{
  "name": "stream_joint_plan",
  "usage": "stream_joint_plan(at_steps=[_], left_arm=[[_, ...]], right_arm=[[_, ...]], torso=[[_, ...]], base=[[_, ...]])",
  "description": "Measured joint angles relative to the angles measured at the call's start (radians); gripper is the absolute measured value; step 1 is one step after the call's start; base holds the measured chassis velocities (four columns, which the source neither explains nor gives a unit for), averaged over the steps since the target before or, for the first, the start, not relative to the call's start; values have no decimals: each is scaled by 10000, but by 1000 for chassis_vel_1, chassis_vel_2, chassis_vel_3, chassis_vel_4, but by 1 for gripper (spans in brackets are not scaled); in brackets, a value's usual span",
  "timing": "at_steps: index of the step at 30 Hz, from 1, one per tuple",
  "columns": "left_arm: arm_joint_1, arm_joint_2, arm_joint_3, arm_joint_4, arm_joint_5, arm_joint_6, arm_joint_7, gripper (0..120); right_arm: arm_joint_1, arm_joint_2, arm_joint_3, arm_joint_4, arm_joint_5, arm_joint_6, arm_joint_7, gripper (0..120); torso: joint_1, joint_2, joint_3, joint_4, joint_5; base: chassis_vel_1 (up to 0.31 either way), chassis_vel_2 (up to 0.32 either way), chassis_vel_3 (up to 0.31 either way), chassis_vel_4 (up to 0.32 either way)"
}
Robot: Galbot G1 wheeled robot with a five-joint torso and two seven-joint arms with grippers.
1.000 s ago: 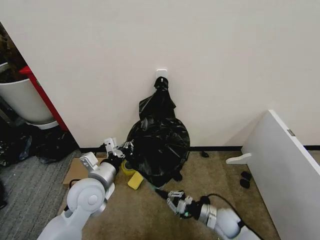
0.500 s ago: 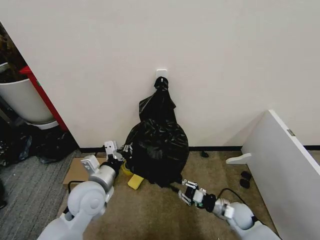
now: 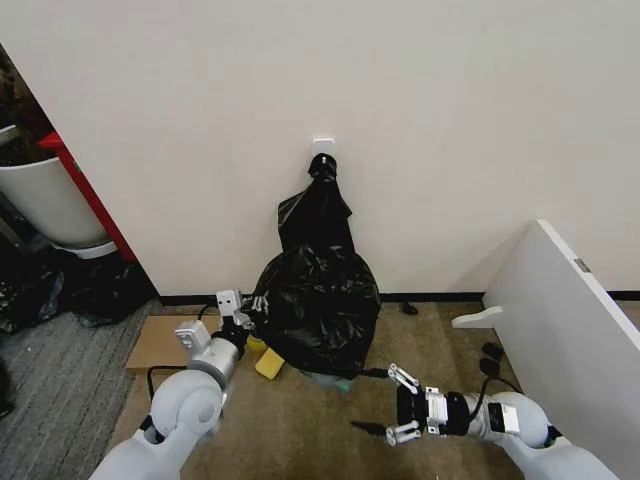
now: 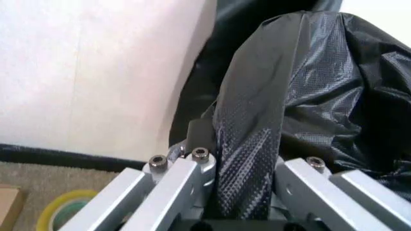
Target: Place the garbage bag over the trash bin.
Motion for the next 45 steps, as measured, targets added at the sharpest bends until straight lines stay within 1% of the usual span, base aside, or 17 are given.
stream_joint_plan(at_steps=[2,4,9,11,13,16,18,20,21,24,27,28,31,34,35,39,45], left_arm=[[-44,20,-138,-8,-135,0,-27,3],[-76,43,-241,-8,-202,0,-44,3],[-186,75,-475,12,-456,24,-137,3],[-233,54,-486,24,-519,45,-193,3],[-253,49,-486,33,-537,59,-212,3],[-302,48,-486,37,-606,118,-250,3],[-310,47,-485,20,-674,163,-262,3],[-311,47,-486,17,-680,166,-263,3],[-311,48,-482,-14,-714,189,-272,3],[-348,36,-415,-33,-724,217,-287,3],[-474,25,-295,-34,-746,266,-296,3],[-474,25,-295,-34,-746,266,-296,3],[-467,31,-267,-111,-794,310,-306,3],[-434,39,-274,-174,-825,318,-313,3],[-434,39,-274,-174,-825,318,-313,3],[-433,16,-281,-214,-885,325,-333,3],[-448,-94,-289,-424,-1205,467,-441,3]], right_arm=[[139,189,274,-303,-629,273,-169,97],[217,281,301,-407,-675,348,-108,99],[5,362,-747,533,1887,-383,1120,100],[-90,461,-986,970,2305,-612,1083,100],[-137,506,-1035,1109,2283,-662,1003,100],[-258,656,-1073,1262,1534,-609,1121,100],[-284,775,-1099,1196,678,-420,1820,100],[-284,789,-1106,1183,603,-405,1897,100],[-257,911,-1213,1068,85,-338,2559,100],[-139,1096,-1523,994,-557,-400,3635,100],[-37,1247,-1702,906,-1143,-506,4491,100],[-37,1247,-1702,906,-1143,-506,4491,100],[116,1309,-2072,740,-1996,-690,6238,100],[226,1326,-2414,621,-2412,-860,7659,100],[226,1326,-2414,621,-2412,-860,7659,100],[401,1412,-2879,389,-2589,-1073,8861,100],[742,1722,-3027,-374,-3106,-1115,9173,100]], torso=[[0,0,1,0,1],[0,0,0,1,-2],[0,0,0,2,-4],[0,0,0,2,-4],[0,0,0,2,-5],[0,0,0,1,-4],[0,0,0,1,-5],[0,0,0,1,-5],[0,0,0,0,-2],[0,0,0,2,-2],[0,0,0,-1,-3],[0,0,0,-1,-3],[0,0,0,0,-4],[0,0,0,2,-3],[0,0,0,2,-3],[0,0,0,1,-2],[0,0,1,2,-2]], base=[[0,0,0,0],[0,0,0,0],[0,0,0,0],[0,0,0,0],[0,0,0,0],[0,0,0,0],[0,0,0,0],[0,0,0,0],[0,0,0,0],[0,0,0,0],[0,0,0,0],[0,0,0,0],[0,0,0,0],[0,0,0,0],[0,0,0,0],[0,0,0,0],[0,0,0,0]])
